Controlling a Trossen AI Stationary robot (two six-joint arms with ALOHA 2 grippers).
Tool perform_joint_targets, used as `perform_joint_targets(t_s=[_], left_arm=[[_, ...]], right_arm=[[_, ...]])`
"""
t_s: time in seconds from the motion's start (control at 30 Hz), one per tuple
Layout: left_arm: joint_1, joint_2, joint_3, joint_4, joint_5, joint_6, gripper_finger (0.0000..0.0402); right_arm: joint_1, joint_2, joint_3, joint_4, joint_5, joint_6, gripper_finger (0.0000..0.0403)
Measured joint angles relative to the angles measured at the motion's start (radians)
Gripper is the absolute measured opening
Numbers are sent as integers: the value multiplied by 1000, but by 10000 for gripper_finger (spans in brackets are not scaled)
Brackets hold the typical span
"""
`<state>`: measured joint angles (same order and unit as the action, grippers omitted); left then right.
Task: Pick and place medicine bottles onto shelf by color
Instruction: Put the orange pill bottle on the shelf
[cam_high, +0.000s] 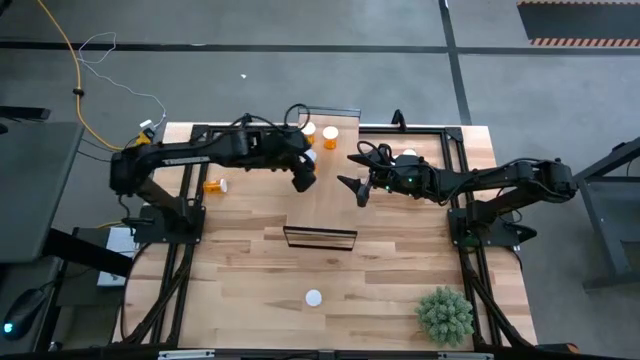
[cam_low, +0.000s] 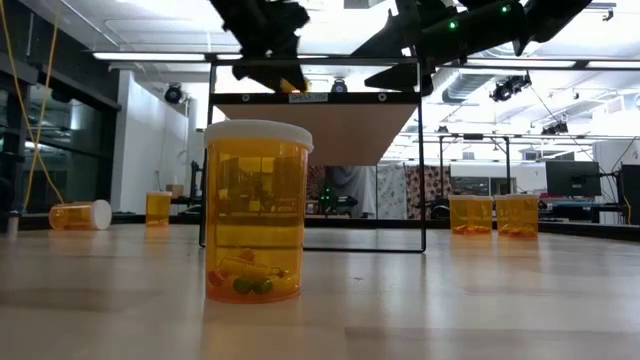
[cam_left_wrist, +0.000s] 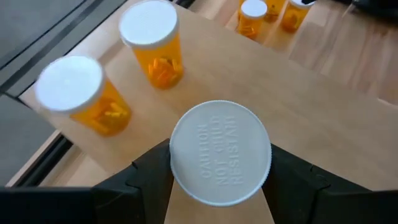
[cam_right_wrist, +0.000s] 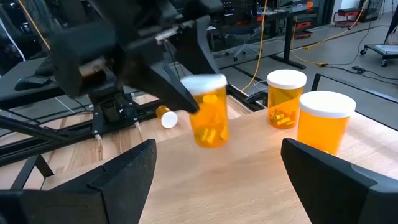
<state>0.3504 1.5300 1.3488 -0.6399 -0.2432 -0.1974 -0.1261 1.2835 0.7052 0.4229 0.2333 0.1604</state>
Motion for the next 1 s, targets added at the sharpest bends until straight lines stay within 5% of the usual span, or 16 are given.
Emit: perform_joint_targets(t_s=[0.57,1.0], left_arm=[[12,50,22,-7,-52,69,201],[12,50,22,-6,-51,79,247]], right_arm=[[1,0,0,0,0,1,337],[1,0,0,0,0,21,337]])
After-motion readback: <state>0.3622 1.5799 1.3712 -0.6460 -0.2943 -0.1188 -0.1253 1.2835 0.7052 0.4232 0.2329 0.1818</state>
